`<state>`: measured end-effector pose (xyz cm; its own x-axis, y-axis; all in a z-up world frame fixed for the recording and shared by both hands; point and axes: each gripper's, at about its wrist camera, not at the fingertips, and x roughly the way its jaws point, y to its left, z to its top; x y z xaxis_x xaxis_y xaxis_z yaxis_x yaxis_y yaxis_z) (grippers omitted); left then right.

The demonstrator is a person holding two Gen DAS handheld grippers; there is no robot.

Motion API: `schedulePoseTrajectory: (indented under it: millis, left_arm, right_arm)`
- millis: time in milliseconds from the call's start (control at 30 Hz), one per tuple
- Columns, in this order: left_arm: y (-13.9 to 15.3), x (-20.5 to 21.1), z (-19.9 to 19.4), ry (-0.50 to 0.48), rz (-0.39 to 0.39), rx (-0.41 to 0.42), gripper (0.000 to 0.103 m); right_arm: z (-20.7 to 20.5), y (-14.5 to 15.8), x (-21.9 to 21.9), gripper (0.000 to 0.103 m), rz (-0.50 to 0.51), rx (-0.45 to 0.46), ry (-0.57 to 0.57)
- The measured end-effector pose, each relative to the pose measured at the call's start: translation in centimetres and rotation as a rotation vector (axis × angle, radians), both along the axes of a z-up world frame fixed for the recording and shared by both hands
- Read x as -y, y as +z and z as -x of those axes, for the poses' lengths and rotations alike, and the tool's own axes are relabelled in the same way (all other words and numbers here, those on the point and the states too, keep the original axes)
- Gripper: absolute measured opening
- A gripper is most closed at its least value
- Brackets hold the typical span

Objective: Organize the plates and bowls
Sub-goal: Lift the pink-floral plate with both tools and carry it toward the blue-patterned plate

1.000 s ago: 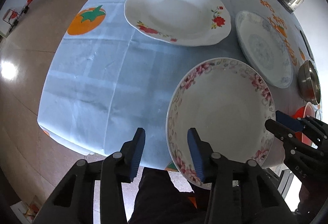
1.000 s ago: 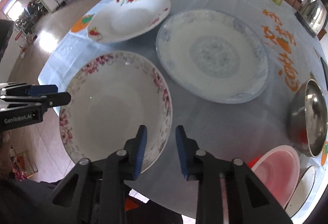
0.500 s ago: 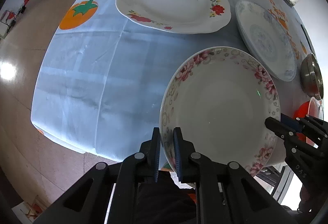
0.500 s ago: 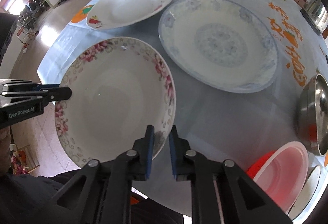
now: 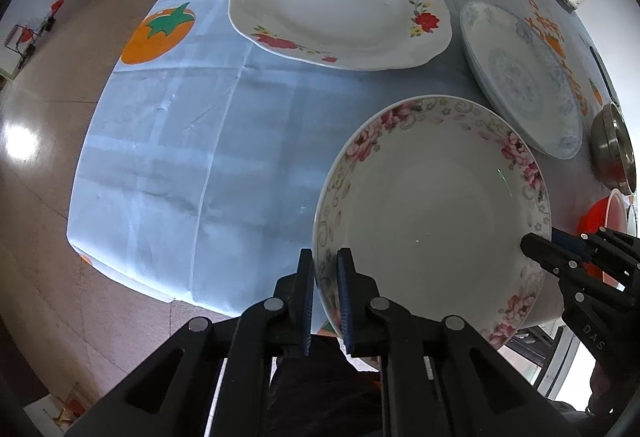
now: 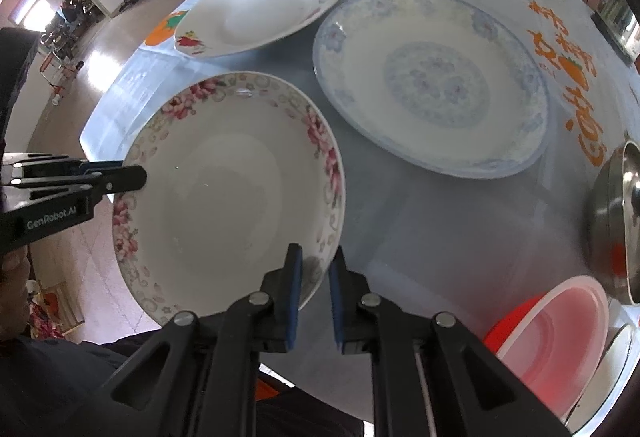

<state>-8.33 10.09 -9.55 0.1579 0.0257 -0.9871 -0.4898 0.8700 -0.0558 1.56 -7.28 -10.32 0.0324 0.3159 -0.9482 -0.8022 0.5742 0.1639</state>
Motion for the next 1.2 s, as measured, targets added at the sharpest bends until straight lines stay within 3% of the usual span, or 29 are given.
schedulePoseTrajectory:
  millis: [433, 500, 567, 700, 833, 1033, 1200]
  left_arm:
    - [1.9, 0.1, 0.1, -0.02, -0.061, 0.029, 0.003]
    - [2.2, 0.5, -0.1, -0.043, -0.026, 0.059, 0.001]
    - [1.9, 0.9, -0.2, -0.054, -0.044, 0.039, 0.001]
    - [2.3, -0.9, 0.5, 0.018, -0.035, 0.055, 0.001]
    - [1.8, -2.0, 1.4, 0.055, 0.028, 0.076, 0.003]
    - [0.8, -2.2, 1.8, 0.052, 0.112, 0.064, 0.016]
    - [0.7, -1.8, 1.8, 0.06, 0.095, 0.085, 0.016]
  right_arm:
    - [0.5, 0.9, 0.1, 0.012, -0.003, 0.021, 0.008]
    - [0.6, 1.1, 0.0, 0.012, -0.005, 0.025, 0.011]
    - [0.7, 1.1, 0.0, 0.012, -0.007, 0.031, 0.017]
    - [0.5, 1.0, 0.1, 0.012, -0.006, 0.02, 0.014]
    - [0.4, 0.9, 0.1, 0.012, -0.007, 0.018, 0.008]
    - [0.1, 0.6, 0.3, 0.012, -0.011, 0.009, -0.008]
    - [0.0, 0.3, 0.3, 0.012, -0.005, -0.002, -0.006]
